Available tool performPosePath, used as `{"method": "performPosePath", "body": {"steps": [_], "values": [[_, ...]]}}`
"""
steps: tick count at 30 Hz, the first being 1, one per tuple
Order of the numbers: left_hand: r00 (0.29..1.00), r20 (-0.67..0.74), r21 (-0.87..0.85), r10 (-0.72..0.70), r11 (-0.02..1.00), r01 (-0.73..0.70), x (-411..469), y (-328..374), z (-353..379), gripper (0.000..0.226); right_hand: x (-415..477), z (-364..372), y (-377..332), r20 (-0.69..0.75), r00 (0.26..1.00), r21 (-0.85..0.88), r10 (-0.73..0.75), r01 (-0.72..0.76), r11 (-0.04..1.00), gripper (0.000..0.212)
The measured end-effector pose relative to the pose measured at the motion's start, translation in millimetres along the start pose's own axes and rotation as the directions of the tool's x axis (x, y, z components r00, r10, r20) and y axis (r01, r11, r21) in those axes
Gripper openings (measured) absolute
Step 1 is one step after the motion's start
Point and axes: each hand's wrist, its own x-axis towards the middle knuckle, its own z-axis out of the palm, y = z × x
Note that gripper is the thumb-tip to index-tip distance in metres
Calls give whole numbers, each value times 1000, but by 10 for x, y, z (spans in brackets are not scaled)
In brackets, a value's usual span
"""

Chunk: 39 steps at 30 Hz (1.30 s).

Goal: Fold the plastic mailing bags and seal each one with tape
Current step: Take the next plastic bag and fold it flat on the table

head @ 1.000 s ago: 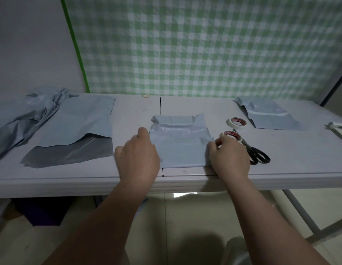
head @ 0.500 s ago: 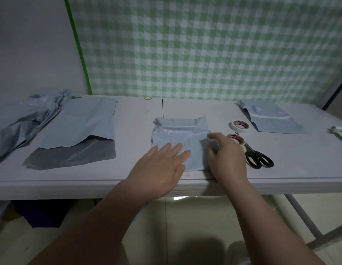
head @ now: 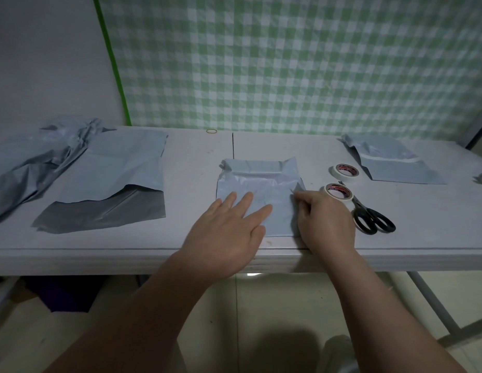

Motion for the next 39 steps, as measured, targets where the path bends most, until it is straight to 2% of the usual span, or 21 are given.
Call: {"method": "performPosePath", "body": {"steps": [6,16,32,34,36,38,39], "values": [[1000,18,2,-14,1000,14,5,11,-16,50,-9,0,-2,-2,1000,-20,4,-4,1000,30],[985,66,-26,-160,986,162,26,52,-39,54,-9,-18,-16,3,1000,-68,14,-14,998,30],[982,70,-45,-177,983,181,24,53,-26,54,-38,-10,-62,-49,995,-134,84,-90,987,29],[981,79,-40,-179,982,182,24,56,-22,55,-76,26,-106,-133,991,-177,14,-37,984,27],[981,75,-25,-177,983,179,29,66,-37,56,-123,38,-235,-194,963,-137,-189,164,977,33],[982,83,7,-171,985,171,29,81,-73,61,-159,16,-428,-36,943,87,-331,333,939,42],[981,96,30,-169,985,167,29,90,-88,64,-181,12,-513,112,927,222,-357,327,918,44]]}}
